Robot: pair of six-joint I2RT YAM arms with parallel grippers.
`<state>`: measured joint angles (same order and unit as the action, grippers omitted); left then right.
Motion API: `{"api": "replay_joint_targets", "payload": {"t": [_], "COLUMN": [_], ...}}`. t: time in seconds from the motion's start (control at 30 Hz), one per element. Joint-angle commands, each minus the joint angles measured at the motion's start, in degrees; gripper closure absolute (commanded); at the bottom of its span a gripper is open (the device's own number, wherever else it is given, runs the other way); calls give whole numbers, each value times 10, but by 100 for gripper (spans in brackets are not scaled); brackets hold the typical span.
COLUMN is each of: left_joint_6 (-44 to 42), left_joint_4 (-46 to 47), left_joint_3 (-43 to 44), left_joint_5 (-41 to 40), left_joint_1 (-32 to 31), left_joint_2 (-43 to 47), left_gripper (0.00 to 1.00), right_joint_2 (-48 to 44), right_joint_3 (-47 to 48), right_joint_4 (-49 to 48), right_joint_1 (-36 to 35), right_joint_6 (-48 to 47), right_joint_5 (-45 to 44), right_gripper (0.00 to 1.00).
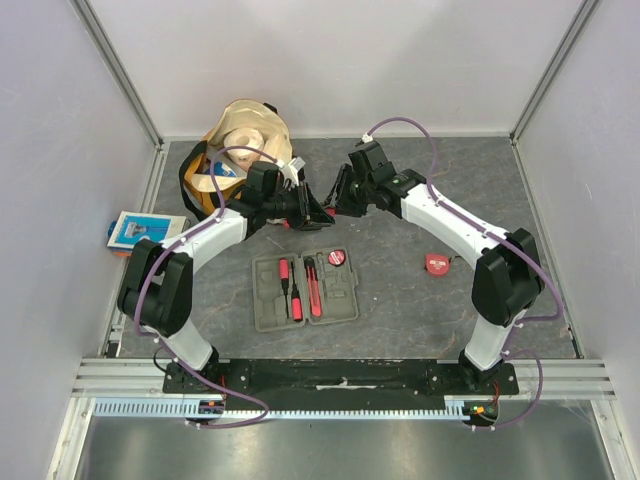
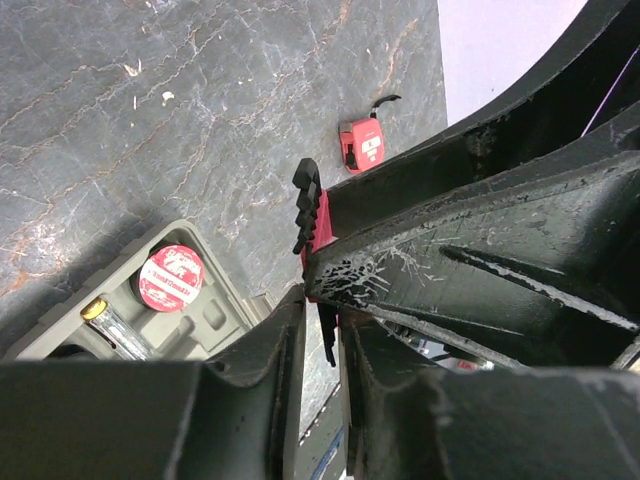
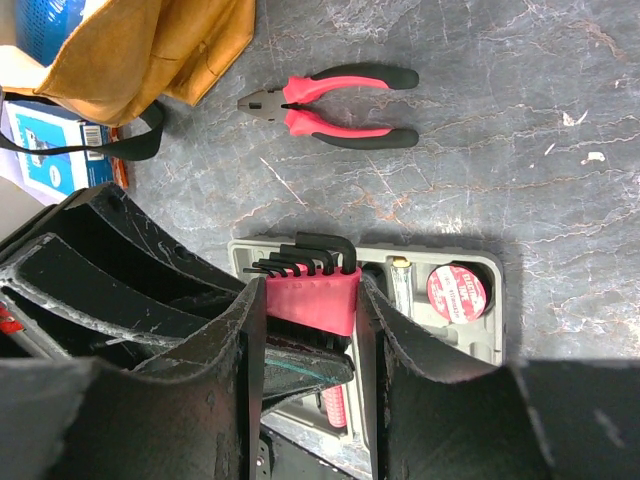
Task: Pack the tool kit
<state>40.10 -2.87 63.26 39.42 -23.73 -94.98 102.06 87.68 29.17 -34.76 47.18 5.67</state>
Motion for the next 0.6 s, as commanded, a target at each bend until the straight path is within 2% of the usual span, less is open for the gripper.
{"api": "replay_joint_targets", "payload": {"t": [0.0,0.1,0.17,0.23,0.33,0.37,0.47,0.57], "left_joint_6": [22,33,45,53,60,60,60,62], "left_joint_4": [27,27,27,27,45,46,49,52], "left_joint_3": [20,21,23,23,23,23,27,32], "left_joint_5": [18,29,38,46,53,53,60,71], "left_joint_1": [0,-1,-1,-2,-1,-1,-2,0], "left_joint_2": [11,12,14,16,29,34,52,73], "left_gripper": [79,90,98,98,98,98,98,98], "right_joint_2": [-21,-20,-22,-27,-50,-64,-113,-157], "right_joint_3": [14,10,7,5,-11,-23,-76,-130], "right_joint_4": [-16,-16,-17,-17,-27,-45,-110,-197], "right_joint_1": [-3,-3,-3,-3,-3,-1,7,18], "right_joint_6": [-3,-7,-9,-9,-7,-6,-6,-2], "right_joint_5": [15,21,18,9,-21,-32,-39,-3], "right_gripper": [61,59,54,46,24,20,14,14]}}
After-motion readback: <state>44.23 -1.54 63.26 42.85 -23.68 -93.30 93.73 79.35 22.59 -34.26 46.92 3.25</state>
